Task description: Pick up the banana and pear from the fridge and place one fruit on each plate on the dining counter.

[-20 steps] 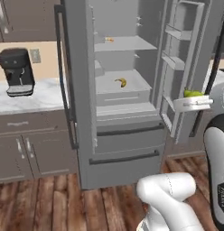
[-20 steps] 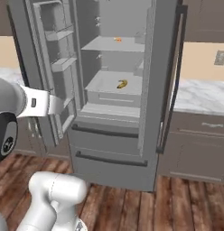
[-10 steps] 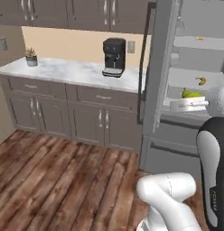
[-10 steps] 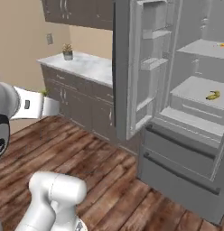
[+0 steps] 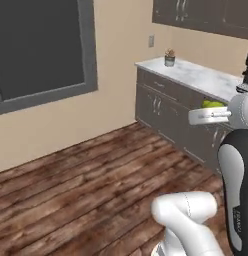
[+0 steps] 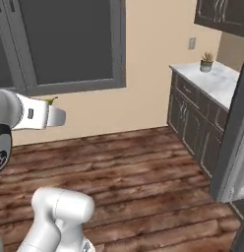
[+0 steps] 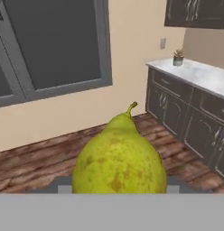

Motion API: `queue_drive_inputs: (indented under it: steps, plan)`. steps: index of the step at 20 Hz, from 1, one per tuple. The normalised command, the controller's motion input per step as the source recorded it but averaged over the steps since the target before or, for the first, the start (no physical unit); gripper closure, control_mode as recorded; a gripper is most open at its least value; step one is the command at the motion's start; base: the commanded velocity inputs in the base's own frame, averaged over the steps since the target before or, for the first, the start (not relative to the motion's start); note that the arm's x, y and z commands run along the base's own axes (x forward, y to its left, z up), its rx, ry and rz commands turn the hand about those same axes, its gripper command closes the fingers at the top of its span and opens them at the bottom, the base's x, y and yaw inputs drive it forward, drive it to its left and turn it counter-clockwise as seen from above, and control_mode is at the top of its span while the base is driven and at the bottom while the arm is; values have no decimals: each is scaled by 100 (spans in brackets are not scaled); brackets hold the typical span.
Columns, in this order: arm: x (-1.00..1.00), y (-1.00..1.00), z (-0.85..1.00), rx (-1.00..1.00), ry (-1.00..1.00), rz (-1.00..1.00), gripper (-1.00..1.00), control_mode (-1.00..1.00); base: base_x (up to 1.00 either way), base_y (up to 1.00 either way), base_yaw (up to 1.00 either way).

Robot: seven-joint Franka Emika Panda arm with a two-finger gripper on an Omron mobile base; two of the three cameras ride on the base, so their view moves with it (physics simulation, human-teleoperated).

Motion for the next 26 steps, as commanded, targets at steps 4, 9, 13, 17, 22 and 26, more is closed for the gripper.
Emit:
queue_drive_inputs:
  steps: [4, 9, 13, 17, 22, 26]
  plan:
    - [0, 0, 0, 0, 0, 0, 100, 100, 0, 0, 100]
    - [0, 0, 0, 0, 0, 0, 100, 100, 0, 0, 100]
    - [0, 0, 0, 0, 0, 0, 100, 100, 0, 0, 100]
    - [0, 0, 0, 0, 0, 0, 100, 100, 0, 0, 100]
    - [0, 0, 0, 0, 0, 0, 100, 100, 0, 0, 100]
    - [0, 0, 0, 0, 0, 0, 100, 100, 0, 0, 100]
